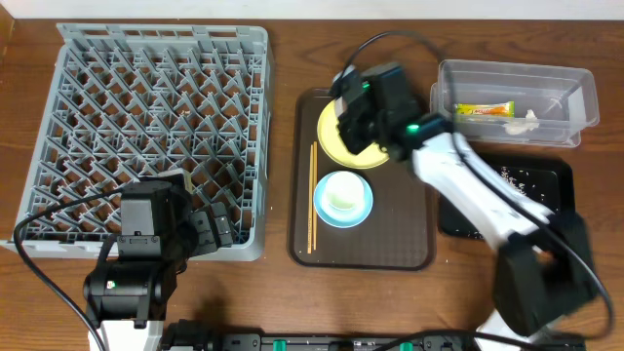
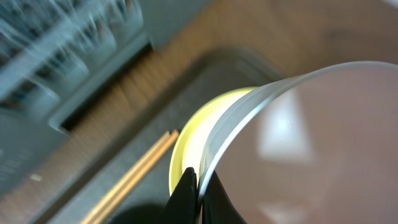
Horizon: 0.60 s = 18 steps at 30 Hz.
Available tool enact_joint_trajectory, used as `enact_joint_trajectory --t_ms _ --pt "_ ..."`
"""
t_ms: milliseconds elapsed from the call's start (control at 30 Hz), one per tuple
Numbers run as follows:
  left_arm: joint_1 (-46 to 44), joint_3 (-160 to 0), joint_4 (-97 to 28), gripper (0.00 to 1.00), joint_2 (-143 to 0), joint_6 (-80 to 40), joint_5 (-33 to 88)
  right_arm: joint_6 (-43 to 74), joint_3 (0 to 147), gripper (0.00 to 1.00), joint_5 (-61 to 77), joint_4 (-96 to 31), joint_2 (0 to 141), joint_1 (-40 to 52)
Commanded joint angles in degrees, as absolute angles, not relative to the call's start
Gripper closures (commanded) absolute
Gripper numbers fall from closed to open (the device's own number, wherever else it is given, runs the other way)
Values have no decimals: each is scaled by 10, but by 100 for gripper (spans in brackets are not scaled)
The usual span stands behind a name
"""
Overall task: Sort waste into correct bins and load items into the dishwasher
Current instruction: 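Place the emptied pink bowl onto the yellow plate with right gripper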
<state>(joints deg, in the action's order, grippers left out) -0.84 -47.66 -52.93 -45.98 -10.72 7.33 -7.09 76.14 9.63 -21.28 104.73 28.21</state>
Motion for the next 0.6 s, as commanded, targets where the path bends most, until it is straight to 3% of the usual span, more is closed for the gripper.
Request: enact_joint_trajectory --t_ms 0,267,367,400,433,567 --pt "-6 -490 -531 2 -460 -113 69 -99 769 99 43 -209 1098 297" --pt "-6 -490 -531 2 -460 -113 69 -71 769 99 15 -206 1139 302" --pt "-6 -490 -531 2 -460 -113 69 -71 769 87 15 -208 1133 302" --pt "-6 -490 -531 2 -460 -112 69 -71 769 77 15 -214 1124 302" --pt "-6 -490 -531 2 -460 -113 69 -71 769 72 15 -217 1116 302" --pt "-6 -490 -531 2 -460 -113 69 -57 770 66 15 -230 1068 300"
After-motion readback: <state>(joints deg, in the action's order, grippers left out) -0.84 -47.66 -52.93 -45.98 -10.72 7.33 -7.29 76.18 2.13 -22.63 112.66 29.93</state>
